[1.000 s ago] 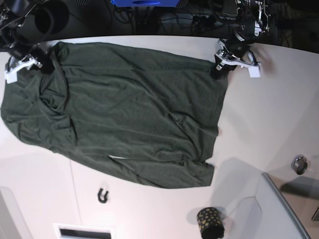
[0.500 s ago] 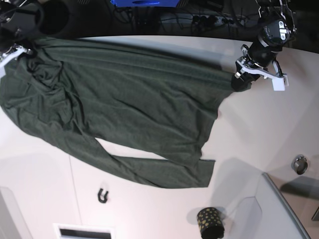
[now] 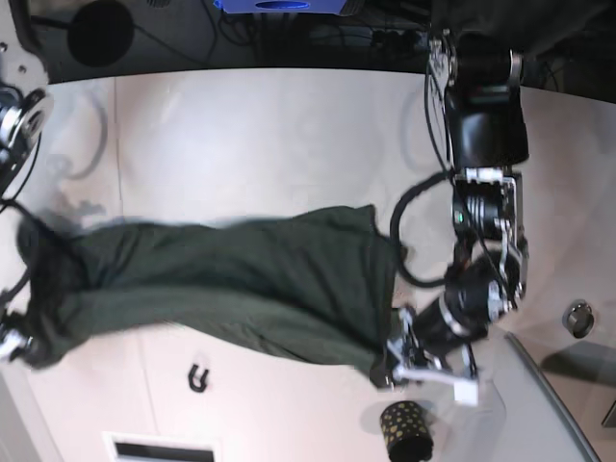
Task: Layout the t-shirt on the table in an organized manner, then fold the t-shirt properly
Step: 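Lift the shirt by both corners and shake it out, then lower the shirt onto the table and pull both corners apart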
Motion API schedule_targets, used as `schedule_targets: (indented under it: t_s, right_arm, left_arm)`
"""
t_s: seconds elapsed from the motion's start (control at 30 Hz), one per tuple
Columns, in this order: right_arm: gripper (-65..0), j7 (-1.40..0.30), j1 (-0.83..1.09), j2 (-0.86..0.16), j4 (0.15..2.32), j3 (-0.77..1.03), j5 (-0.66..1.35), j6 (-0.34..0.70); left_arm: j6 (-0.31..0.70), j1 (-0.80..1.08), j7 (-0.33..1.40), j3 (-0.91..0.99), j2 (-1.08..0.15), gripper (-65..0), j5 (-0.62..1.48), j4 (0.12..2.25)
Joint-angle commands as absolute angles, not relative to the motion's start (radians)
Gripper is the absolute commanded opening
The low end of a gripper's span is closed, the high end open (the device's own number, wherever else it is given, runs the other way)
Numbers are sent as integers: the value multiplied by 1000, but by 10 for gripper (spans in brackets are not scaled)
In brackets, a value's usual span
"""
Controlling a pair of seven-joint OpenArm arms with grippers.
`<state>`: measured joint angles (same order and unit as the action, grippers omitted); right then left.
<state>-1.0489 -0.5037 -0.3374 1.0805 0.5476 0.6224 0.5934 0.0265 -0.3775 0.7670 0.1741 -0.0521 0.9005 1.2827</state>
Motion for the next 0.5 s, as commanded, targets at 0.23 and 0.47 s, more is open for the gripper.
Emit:
schedule_targets:
  t_s: [0.23,0.47]
  right_arm:
    - [-642,-1099,-659,-447,1299,547,633,664]
    - [-642,-1112,-357,-433,1458,572,638,668]
  left_arm:
    - [-2,-521,720,159,-51,-650,912,1411]
    - [-1,-236,702,114,-59,-650,911,1695]
